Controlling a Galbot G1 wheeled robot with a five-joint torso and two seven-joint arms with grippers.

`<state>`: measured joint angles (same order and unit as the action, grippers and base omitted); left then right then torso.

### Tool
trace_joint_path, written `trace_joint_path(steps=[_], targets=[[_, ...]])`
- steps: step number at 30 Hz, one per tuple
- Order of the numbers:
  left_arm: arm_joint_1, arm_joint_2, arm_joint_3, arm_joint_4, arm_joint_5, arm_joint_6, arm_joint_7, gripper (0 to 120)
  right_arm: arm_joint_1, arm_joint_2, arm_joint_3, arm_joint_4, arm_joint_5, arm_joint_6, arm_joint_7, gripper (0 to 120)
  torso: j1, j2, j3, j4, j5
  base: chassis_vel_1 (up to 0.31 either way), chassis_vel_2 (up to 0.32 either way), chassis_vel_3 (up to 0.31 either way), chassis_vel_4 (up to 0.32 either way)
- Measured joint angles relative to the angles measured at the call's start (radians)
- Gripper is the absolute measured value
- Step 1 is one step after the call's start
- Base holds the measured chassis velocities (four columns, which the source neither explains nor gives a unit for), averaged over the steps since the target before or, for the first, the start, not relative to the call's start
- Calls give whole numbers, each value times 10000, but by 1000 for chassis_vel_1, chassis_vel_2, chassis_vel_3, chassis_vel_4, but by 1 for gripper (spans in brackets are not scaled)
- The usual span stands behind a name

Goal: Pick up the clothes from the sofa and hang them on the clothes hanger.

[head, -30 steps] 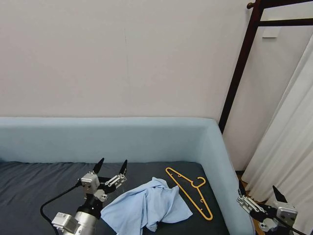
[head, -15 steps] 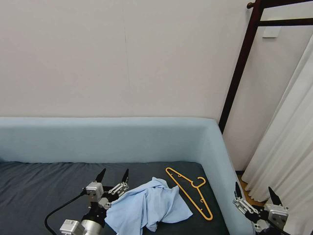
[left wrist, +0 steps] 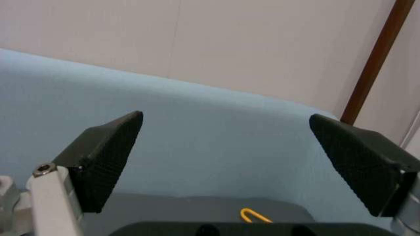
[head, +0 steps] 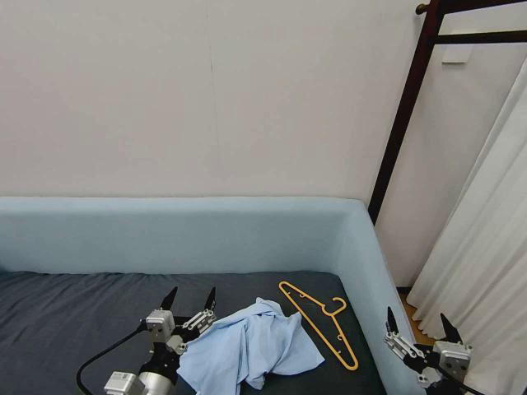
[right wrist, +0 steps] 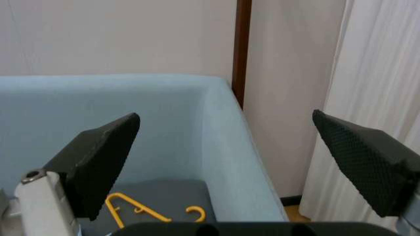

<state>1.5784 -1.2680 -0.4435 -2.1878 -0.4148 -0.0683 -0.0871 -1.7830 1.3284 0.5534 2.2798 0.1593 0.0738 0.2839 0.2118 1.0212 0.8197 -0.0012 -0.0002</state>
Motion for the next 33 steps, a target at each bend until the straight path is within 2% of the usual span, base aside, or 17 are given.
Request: trace_joint_path(steps=[5,10,16,17,20,21,22,24,26,27,32,33], targets=[[131,-20,-40,-113,65,-3,-14,100,199,-184,-99,-183,66,-9,11,100,0,0,0,0,0,0,0,0,0],[190,-45,-165,-23,160,-39,0,100,579,-530,-404,-239,551,-466,230,100,0,0,0,-1,1,0,0,0,0],[383,-112,-661,376,230,-132,18,100,2114,-1473,-1174,-999,3455,-1368,378,100,0,0,1,0,1,0,0,0,0],[383,-112,-661,376,230,-132,18,100,2114,-1473,-1174,-999,3455,-1368,378,100,0,0,1,0,1,0,0,0,0],[527,-100,-1022,433,257,-175,41,100,3034,-1680,-1767,-1380,5806,-2131,467,100,0,0,1,1,0,0,0,0,0],[569,-95,-1161,460,259,-192,42,100,3377,-1662,-1955,-1547,6714,-2550,675,100,0,-1,0,0,-2,0,0,0,0],[569,-95,-1161,460,259,-192,42,100,3377,-1662,-1955,-1547,6714,-2550,675,100,0,-1,0,0,-2,0,0,0,0],[670,-101,-1451,492,267,-241,44,100,4189,-1437,-2314,-2077,8650,-3677,1182,100,0,0,1,2,-1,0,0,0,0],[761,-117,-1729,505,314,-305,44,100,4805,-1122,-2527,-2650,9561,-4391,1458,100,0,0,1,0,-2,0,0,0,0],[761,-117,-1729,505,314,-305,44,100,4805,-1122,-2527,-2650,9561,-4391,1458,100,0,0,1,0,-2,0,0,0,0],[995,-87,-2426,668,326,-416,53,100,6242,54,-3011,-4488,10158,-5281,1775,100,0,0,1,3,-1,0,0,0,0],[995,-87,-2426,668,326,-416,53,100,6242,54,-3011,-4488,10158,-5281,1775,100,0,0,1,3,-1,0,0,0,0]])
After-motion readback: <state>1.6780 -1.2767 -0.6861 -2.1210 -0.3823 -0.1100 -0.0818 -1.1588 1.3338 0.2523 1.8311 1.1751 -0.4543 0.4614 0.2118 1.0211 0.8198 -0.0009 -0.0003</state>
